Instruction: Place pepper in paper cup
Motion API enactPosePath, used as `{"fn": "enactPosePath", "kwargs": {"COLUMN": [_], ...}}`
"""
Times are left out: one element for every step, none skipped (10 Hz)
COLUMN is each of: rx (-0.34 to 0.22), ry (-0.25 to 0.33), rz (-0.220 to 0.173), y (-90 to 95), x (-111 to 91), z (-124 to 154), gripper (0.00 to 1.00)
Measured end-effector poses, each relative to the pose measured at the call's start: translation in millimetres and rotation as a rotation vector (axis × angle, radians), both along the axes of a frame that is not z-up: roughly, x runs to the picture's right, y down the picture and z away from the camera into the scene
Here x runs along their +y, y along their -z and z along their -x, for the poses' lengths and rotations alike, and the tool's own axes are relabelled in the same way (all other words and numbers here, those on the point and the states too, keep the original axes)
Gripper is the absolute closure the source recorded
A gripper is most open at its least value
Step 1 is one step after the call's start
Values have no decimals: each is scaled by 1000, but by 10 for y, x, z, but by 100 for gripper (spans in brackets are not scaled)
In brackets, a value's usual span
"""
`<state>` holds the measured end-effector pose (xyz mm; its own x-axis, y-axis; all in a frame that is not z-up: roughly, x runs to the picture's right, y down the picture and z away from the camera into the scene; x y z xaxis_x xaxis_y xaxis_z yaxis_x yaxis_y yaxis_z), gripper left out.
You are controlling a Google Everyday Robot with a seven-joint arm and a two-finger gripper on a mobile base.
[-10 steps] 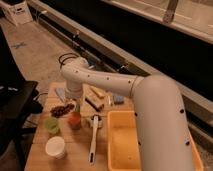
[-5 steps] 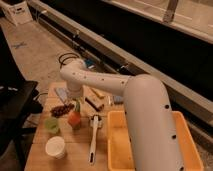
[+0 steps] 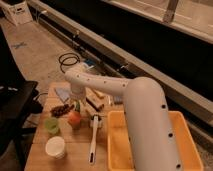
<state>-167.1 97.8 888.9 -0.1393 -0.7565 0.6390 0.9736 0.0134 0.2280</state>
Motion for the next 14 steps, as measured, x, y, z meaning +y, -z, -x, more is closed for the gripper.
{"fn": "enactPosePath", "kwargs": {"rx": [0,2,5,8,12,13,15,16,17,19,24,30,36,37], "ry": [1,0,4,11,17,19,22,23,24,25,26,25,24,19], "rz": [4,7,12,20,28,34,40,44,45,44,41,29,12,-7], "y": [-42,-89,-127,-154,-189,-212,-227,-236,-238,-231,-220,-175,-110,-32], "x": [19,26,38,56,77,96,119,136,144,145,145,107,52,-6], "z": [6,8,17,21,22,16,6,-2,-15,-27,-41,-51,-55,-47], "gripper": [39,39,39,39,40,45,55,67,77,87,95,100,100,100]}}
